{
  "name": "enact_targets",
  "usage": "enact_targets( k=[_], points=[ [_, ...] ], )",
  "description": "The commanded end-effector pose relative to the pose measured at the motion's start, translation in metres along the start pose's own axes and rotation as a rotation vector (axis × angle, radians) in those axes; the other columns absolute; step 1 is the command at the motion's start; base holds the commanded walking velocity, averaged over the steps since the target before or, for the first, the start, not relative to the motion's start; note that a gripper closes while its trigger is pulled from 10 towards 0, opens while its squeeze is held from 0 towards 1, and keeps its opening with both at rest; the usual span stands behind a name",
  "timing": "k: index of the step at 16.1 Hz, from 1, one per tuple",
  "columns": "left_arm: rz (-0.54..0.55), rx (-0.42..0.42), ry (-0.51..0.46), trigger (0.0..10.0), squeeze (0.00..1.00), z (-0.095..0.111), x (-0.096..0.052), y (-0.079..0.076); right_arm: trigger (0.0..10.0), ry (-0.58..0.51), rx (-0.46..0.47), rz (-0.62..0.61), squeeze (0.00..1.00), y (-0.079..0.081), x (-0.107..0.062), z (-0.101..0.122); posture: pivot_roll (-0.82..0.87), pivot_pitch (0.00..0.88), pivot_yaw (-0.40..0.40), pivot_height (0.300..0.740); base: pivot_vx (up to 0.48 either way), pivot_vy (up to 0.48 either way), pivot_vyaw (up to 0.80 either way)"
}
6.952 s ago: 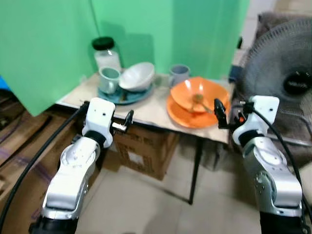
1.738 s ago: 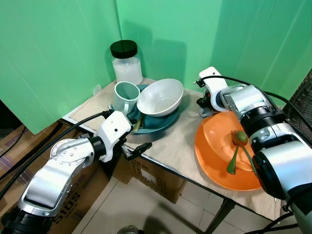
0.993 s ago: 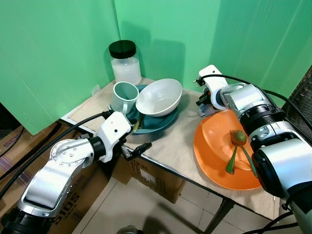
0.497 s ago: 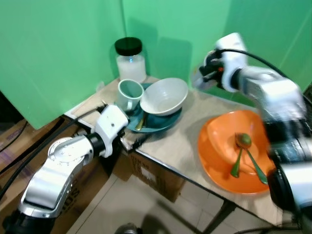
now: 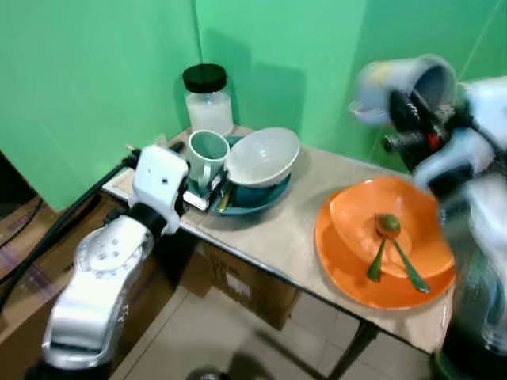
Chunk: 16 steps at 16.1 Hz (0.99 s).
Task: Setting the table
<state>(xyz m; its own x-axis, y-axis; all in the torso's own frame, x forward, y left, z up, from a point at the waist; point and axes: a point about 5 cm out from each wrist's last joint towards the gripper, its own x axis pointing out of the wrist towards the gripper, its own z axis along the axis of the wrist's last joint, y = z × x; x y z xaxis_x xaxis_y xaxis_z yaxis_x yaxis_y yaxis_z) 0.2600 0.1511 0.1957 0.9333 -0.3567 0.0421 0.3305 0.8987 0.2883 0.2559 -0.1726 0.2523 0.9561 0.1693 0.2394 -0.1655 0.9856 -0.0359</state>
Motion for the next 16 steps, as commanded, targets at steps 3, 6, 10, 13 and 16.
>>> enact_targets(
  k=[3,6,10,13,16],
  points=[
    [0.067,0.016,0.054,10.0,0.29,-0.005,0.005,0.0,10.0,0.054,-0.042,-0.041,0.0,0.003,-0.007,-0.007,0.02,0.0,0.046,0.74,0.0,0.0,-0.8],
    [0.091,0.032,0.055,10.0,0.29,-0.005,0.002,0.007,10.0,-0.005,-0.01,-0.054,0.0,0.005,-0.003,-0.001,0.04,0.0,0.027,0.74,0.0,0.0,-0.8],
    [0.131,0.026,0.035,10.0,0.28,0.001,0.004,0.008,10.0,-0.036,-0.009,-0.092,0.0,0.009,0.003,0.004,0.06,0.0,0.003,0.74,0.0,0.0,-0.8],
    [0.155,0.03,0.008,10.0,0.28,0.009,0.006,0.012,10.0,-0.038,-0.005,-0.104,0.0,0.006,0.006,0.002,0.07,0.0,-0.011,0.74,0.0,0.0,-0.8],
    [0.14,0.02,-0.014,10.0,0.28,0.015,0.008,0.012,10.0,-0.023,0.002,-0.119,0.0,0.001,0.003,0.0,0.07,0.0,-0.001,0.74,0.0,0.0,-0.8]
  ],
)
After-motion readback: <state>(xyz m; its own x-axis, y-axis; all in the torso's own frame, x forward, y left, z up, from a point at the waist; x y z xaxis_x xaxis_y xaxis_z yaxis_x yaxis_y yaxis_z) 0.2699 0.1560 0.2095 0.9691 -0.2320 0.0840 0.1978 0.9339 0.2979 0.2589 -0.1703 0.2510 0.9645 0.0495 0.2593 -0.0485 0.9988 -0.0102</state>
